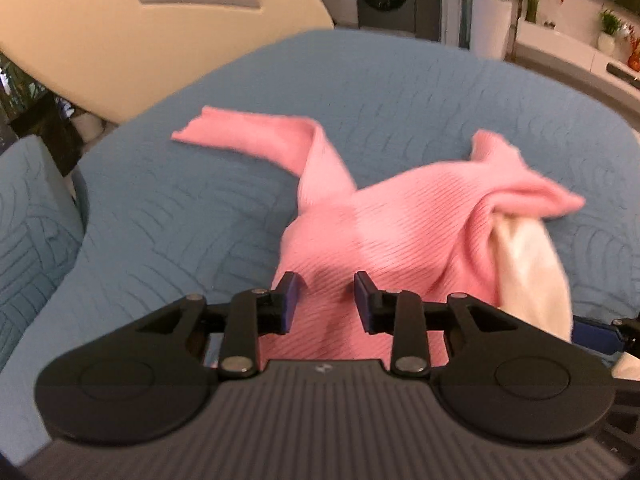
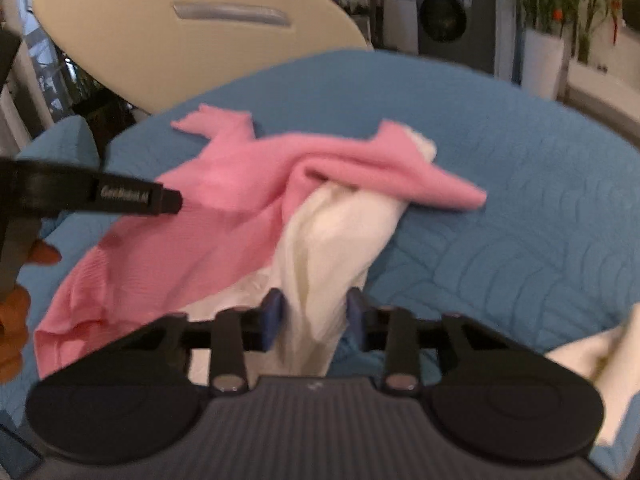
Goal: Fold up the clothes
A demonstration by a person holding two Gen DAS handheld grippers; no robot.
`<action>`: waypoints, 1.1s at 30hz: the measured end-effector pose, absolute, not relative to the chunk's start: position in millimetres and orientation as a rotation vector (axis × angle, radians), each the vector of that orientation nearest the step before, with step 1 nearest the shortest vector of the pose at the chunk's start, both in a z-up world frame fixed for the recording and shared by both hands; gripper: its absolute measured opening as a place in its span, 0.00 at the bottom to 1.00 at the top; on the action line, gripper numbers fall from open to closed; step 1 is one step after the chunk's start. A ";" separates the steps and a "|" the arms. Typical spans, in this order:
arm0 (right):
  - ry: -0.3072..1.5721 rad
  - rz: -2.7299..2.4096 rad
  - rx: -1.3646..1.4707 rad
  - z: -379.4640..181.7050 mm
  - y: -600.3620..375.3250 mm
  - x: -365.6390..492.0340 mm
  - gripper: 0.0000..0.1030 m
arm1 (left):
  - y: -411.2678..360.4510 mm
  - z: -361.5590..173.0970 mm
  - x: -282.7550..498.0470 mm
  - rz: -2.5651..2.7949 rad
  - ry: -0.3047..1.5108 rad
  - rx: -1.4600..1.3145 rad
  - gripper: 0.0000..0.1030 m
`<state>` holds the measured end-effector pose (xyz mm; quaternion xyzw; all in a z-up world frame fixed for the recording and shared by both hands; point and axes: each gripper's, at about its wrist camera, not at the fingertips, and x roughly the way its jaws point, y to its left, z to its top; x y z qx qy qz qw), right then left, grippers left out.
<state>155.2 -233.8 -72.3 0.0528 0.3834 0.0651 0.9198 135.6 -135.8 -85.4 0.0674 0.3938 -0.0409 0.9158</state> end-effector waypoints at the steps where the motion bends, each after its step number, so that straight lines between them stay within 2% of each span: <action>1: 0.786 0.123 0.098 -73.3 -233.0 153.8 0.20 | -133.2 -85.8 135.0 -0.085 0.815 0.131 0.34; 2: 0.781 0.108 0.096 -71.7 -234.2 148.9 0.15 | -131.0 -86.3 134.9 -0.088 0.821 0.118 0.34; 5: 0.762 0.056 0.110 -66.7 -241.8 137.1 0.13 | -128.3 -85.5 130.1 -0.087 0.823 0.137 0.38; 6: 0.757 0.034 0.116 -65.8 -247.4 133.3 0.12 | -128.5 -87.9 131.4 -0.067 0.823 0.163 0.43; 7: 0.756 0.009 0.134 -64.4 -256.6 126.0 0.05 | -128.2 -92.0 134.7 -0.033 0.830 0.190 0.54; 9: 0.757 -0.036 0.167 -64.3 -271.8 120.2 0.05 | -124.0 -99.7 138.9 0.027 0.835 0.211 0.71; 10: 0.758 -0.076 0.185 -64.6 -283.1 113.8 0.05 | -120.9 -100.6 140.2 0.036 0.832 0.206 0.73; 15: 0.756 -0.187 0.234 -67.8 -311.1 99.1 0.07 | -118.9 -88.4 135.1 0.030 0.811 0.178 0.72; 17: 0.695 -0.234 0.173 -59.9 -303.8 96.8 0.13 | -121.7 -80.0 129.2 0.019 0.775 0.185 0.72; 18: 0.659 -0.262 0.138 -55.9 -299.3 96.2 0.22 | -123.1 -75.8 126.9 0.009 0.752 0.188 0.72; 19: 0.612 -0.263 0.131 -50.4 -296.6 94.5 0.35 | -124.6 -71.5 124.5 -0.003 0.730 0.189 0.72; 21: 0.551 -0.187 0.180 -39.9 -295.4 96.1 0.44 | -128.4 -62.3 118.4 -0.047 0.692 0.176 0.72; 24: 0.555 -0.085 0.192 -35.8 -287.9 116.9 0.42 | -136.1 -55.0 111.2 -0.109 0.662 0.165 0.72; 27: 0.617 -0.053 0.145 -44.9 -278.9 148.2 0.37 | -145.2 -58.2 107.6 -0.138 0.660 0.196 0.72; 33: 0.703 -0.035 0.068 -65.6 -265.0 203.1 0.38 | -152.4 -71.1 113.8 -0.150 0.713 0.204 0.72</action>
